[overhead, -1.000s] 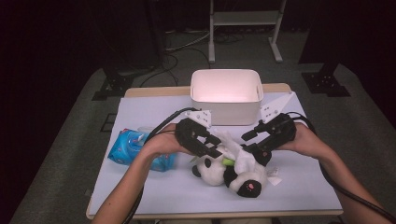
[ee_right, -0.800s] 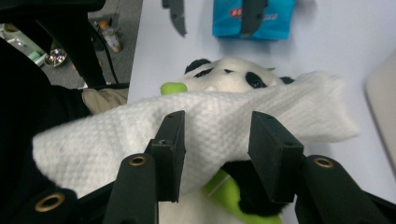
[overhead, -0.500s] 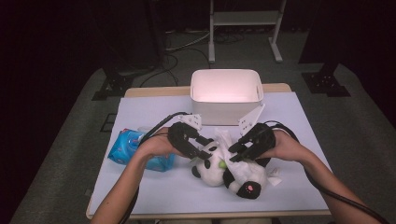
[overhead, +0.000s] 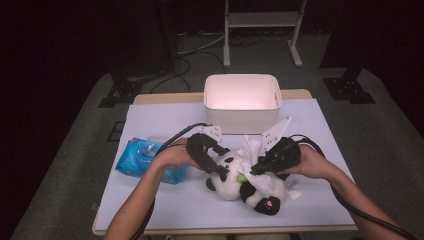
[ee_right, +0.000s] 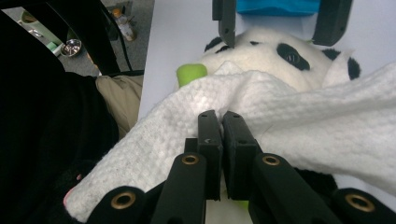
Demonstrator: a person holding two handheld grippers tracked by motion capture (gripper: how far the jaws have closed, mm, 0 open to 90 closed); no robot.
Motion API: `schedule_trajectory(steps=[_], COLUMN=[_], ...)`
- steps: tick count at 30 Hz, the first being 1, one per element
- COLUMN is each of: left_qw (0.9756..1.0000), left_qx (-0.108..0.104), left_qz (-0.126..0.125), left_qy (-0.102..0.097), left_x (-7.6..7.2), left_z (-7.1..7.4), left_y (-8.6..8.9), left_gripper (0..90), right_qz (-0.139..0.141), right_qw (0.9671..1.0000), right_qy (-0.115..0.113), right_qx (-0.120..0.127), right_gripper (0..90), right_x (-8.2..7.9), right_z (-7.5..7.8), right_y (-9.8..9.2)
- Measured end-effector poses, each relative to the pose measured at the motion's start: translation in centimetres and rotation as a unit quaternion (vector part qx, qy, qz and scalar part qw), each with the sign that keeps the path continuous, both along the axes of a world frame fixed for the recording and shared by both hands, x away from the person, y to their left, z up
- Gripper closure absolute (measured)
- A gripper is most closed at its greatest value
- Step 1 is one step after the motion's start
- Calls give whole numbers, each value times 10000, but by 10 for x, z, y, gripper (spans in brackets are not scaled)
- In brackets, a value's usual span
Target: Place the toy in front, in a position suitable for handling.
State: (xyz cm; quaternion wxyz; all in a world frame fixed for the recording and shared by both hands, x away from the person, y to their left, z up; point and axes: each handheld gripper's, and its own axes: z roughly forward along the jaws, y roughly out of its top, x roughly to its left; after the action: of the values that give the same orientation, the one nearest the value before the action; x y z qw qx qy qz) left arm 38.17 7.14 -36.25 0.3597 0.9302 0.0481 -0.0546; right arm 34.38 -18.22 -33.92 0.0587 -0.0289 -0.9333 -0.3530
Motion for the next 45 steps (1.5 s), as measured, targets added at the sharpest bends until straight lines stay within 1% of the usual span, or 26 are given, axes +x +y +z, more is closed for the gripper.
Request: schedule_trajectory(steps=[1,2,4,6,8,9,10,11,12,14,17,19,21,22,23,26,28,31,33,36,39,42,43,44,45], left_qw=[9999,9999,9998,9998,9998,9998,9998,9998,9997,9996,9995,9996,9994,9994,9994,9997,9997,9997,9997,9997,9998,9998,9998,9997,9997], left_qx=[-8,-3,37,16,50,76,110,109,150,203,226,225,252,234,234,173,174,202,210,204,186,182,186,204,219], left_qz=[-8,-4,-7,20,-6,-25,-40,-70,-90,-126,-152,-111,-145,-157,-157,-123,-112,-69,-59,-30,-19,-24,-32,-46,-41], left_qy=[103,155,201,204,189,174,171,169,188,155,136,162,161,178,178,108,94,87,80,87,87,86,92,84,65], left_x=[0,0,-2,-4,-6,-8,-9,-11,-13,-17,-21,-25,-29,-33,-33,-38,-39,-39,-39,-38,-38,-39,-39,-39,-40], left_z=[-2,-3,-4,-4,-4,-3,-3,-3,-3,-4,-4,-5,-5,-6,-6,-7,-7,-8,-8,-8,-8,-8,-8,-8,-8], left_y=[-1,-1,-2,-2,-2,-2,-2,-2,-2,-2,-1,-1,0,2,2,4,5,5,5,5,5,6,5,5,5], left_gripper=[252,258,258,263,272,272,272,272,272,278,286,288,298,310,309,307,306,294,291,287,285,285,285,284,282], right_qz=[3,-40,-37,-81,-148,-173,-267,-267,-318,-424,-471,-493,-519,-563,-563,-574,-569,-551,-500,-452,-378,-286,-266,-186,-186], right_qw=[10000,10000,10000,10000,9998,9996,9991,9991,9990,9981,9980,9979,9977,9977,9977,9980,9981,9981,9980,9979,9975,9977,9976,9978,9978], right_qy=[-11,-5,-18,-23,-33,-57,-82,-82,-64,-156,-134,-134,-143,-115,-115,-84,-112,-244,-375,-447,-570,-603,-621,-602,-602], right_qx=[1,-10,4,-48,-131,-214,-322,-322,-303,-426,-390,-399,-403,-366,-366,-253,-212,-160,-126,-151,-153,-149,-163,-201,-201], right_gripper=[860,862,862,863,864,865,867,867,868,868,869,869,868,868,868,868,865,855,815,740,675,621,609,595,595], right_x=[-1,-4,-4,-7,-9,-10,-11,-11,-11,-11,-10,-9,-7,-5,-5,-6,-8,-12,-14,-18,-20,-21,-21,-19,-19], right_z=[0,1,0,0,-2,-4,-8,-8,-10,-12,-14,-15,-15,-16,-16,-17,-17,-14,-11,-7,-2,0,0,0,0], right_y=[-2,-8,-10,-17,-22,-24,-29,-29,-32,-37,-41,-42,-43,-45,-45,-48,-47,-46,-45,-43,-39,-33,-31,-26,-26])
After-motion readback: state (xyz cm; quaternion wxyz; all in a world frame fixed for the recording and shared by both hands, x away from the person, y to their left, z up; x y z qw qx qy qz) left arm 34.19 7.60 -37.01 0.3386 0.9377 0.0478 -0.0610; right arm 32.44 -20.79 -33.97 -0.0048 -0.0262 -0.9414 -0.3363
